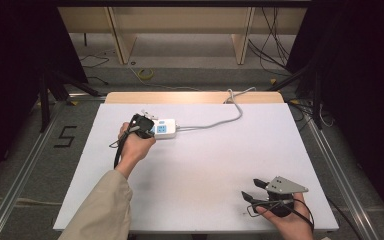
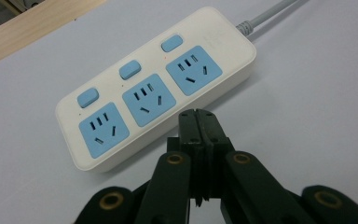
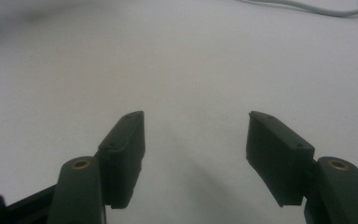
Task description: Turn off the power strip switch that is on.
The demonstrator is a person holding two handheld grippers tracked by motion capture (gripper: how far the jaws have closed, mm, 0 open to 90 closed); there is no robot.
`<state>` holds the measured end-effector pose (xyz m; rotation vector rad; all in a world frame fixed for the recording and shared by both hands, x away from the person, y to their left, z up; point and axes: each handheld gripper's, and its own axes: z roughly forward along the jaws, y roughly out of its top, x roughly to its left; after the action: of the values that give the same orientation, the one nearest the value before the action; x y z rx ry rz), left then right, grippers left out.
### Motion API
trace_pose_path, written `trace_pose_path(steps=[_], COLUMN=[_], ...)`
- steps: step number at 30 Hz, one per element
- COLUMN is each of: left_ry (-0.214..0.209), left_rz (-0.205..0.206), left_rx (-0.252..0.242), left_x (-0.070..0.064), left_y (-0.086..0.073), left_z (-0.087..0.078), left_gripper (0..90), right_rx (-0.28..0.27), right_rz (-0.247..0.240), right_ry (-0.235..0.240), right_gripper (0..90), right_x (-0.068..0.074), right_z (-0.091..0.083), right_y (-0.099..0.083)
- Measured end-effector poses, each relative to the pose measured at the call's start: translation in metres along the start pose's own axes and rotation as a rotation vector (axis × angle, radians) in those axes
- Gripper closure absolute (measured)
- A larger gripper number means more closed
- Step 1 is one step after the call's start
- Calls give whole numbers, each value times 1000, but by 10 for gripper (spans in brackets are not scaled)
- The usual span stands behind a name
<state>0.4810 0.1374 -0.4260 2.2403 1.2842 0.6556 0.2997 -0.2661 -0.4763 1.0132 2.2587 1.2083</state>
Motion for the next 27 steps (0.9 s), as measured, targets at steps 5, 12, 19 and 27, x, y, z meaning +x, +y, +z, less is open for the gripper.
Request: trace_pose_path(steps=[5, 12, 19, 27], left_ry=[-1, 5, 3, 4], left_rz=[-4, 1, 7, 19], left_rx=[6, 21, 16, 22], left_x=[1, 2, 5, 7], left_y=[5, 13, 22, 31], left_z=[3, 9, 15, 21], left_gripper=[896, 896, 896, 897], right_rx=[0, -1, -2, -3], right_rz=[-1, 0, 1, 2], right_ry=[-1, 1, 1, 2], right_gripper=[384, 384, 384, 384], right_x=[0, 0, 0, 0], right_z=[0, 0, 0, 0], right_y=[0, 0, 0, 0])
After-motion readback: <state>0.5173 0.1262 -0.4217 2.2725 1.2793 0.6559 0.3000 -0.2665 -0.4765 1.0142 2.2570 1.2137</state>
